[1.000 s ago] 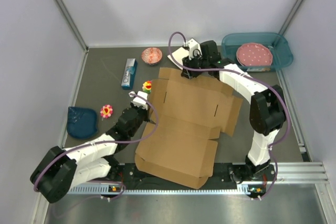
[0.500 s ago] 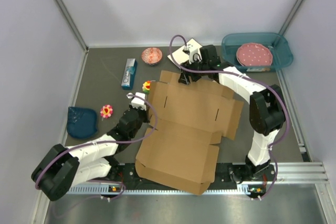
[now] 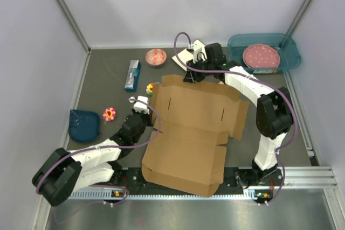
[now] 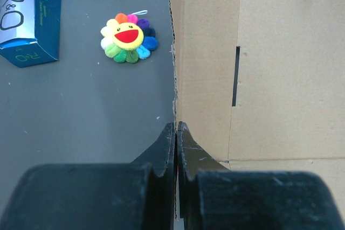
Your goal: Fold the paper box
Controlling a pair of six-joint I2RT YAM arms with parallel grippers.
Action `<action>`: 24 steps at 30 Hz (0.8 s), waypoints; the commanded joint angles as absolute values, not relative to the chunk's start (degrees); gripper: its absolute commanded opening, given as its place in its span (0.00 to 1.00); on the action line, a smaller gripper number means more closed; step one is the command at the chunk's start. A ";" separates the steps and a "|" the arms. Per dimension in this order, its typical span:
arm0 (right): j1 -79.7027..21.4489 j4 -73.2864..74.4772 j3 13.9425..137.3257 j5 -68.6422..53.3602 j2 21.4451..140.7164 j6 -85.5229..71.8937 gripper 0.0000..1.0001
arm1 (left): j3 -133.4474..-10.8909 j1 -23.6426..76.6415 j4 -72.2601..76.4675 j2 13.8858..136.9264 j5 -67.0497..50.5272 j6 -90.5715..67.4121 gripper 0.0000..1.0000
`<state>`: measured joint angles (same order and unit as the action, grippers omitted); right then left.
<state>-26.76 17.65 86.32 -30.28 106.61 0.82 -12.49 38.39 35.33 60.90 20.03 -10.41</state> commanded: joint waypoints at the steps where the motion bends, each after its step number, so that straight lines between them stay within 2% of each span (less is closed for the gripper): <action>1: -27.69 18.02 87.01 -31.99 105.56 0.88 0.30 | -12.66 38.67 40.17 60.73 20.92 -11.60 0.00; 2: -27.95 18.02 86.40 -31.99 105.30 0.79 0.25 | -12.66 38.58 40.25 61.08 21.09 -11.60 0.00; 8: -30.23 18.02 82.36 -28.49 102.57 2.45 0.16 | -13.62 38.58 41.04 62.75 21.10 -11.08 0.00; 11: -31.98 18.10 80.08 -22.69 101.78 3.33 0.12 | -14.32 38.67 41.04 63.45 20.22 -10.90 0.00; 19: -33.40 14.59 73.30 -13.89 97.04 1.93 0.06 | -14.85 38.67 39.11 62.32 19.95 -12.12 0.00; 21: -34.27 14.41 71.99 -12.49 96.24 2.20 0.02 | -14.68 38.67 39.29 61.96 19.51 -12.48 0.00; 24: -34.80 13.71 70.75 -13.61 95.10 1.50 0.03 | -14.41 38.76 39.81 61.88 19.16 -13.27 0.00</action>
<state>-33.26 14.48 72.40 -15.55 98.61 2.55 -12.75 38.54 35.53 63.48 19.31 -10.74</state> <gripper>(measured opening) 0.028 0.015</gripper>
